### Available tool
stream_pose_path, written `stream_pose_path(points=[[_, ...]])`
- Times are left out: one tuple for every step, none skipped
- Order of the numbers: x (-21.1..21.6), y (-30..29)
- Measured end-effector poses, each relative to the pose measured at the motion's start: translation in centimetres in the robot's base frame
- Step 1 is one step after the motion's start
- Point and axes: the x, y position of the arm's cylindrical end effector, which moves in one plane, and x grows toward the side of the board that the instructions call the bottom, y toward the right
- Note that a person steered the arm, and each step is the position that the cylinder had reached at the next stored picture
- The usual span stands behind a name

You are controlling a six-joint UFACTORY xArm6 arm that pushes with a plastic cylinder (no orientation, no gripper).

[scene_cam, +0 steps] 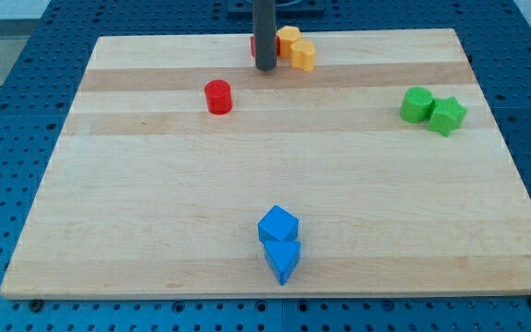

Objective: Move the yellow hexagon into the yellow heart

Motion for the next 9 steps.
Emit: stream_pose_path(points=[[0.0, -0.1], [4.1, 1.0], [6.3, 7.1], [4.0, 13.6], [-0.2, 14.3], [-4.7, 13.8], [-7.6, 11.7], [-7.4, 9.8], [-7.4, 7.1]])
